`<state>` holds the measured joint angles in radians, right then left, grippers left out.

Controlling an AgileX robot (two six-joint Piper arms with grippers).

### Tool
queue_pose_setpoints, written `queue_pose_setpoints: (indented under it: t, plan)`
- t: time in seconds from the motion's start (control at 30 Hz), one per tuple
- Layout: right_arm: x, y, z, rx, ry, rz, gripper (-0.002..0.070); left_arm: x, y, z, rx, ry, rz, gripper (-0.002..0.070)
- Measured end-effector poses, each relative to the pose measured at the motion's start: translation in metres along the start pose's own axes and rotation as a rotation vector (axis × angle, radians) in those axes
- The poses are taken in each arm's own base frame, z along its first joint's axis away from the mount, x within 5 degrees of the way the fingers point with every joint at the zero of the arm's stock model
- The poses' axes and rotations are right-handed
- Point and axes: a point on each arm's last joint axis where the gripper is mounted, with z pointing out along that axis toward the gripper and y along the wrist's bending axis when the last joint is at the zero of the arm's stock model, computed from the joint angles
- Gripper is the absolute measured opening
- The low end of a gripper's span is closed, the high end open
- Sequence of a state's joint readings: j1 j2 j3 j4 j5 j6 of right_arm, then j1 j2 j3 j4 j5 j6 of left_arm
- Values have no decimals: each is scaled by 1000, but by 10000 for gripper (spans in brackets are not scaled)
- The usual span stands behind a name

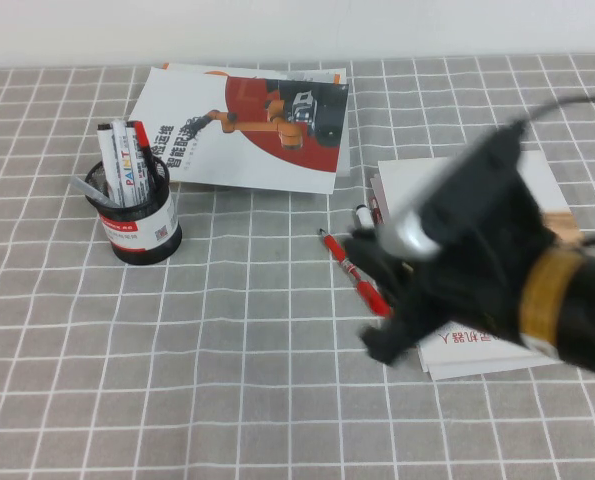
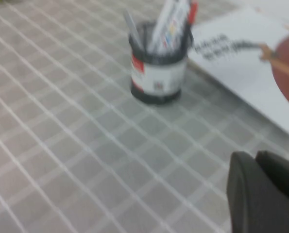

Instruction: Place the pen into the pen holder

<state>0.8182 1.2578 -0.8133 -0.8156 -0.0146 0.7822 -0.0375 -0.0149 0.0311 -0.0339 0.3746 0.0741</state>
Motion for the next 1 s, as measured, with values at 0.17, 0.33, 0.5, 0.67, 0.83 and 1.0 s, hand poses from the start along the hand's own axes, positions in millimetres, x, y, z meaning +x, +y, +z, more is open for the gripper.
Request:
queue_pose_setpoints:
  t: [0.17,0.33,0.5,0.67,0.83,1.0]
  plan:
    - [17,-3,-30,40,22,-1,-12,0,0,0,0,0,0,-3]
    - [34,-12,-64,101,7,13,-12,0,0,0,0,0,0,-3]
    - [60,-32,-90,209,-18,60,-12,0,0,0,0,0,0,-3]
    - [93,-48,-115,333,-66,115,-12,0,0,0,0,0,0,-3]
    - [118,-48,-148,468,-188,124,-12,0,0,0,0,0,0,-3]
    - [131,-39,-175,605,-369,67,-13,0,0,0,0,0,0,-3]
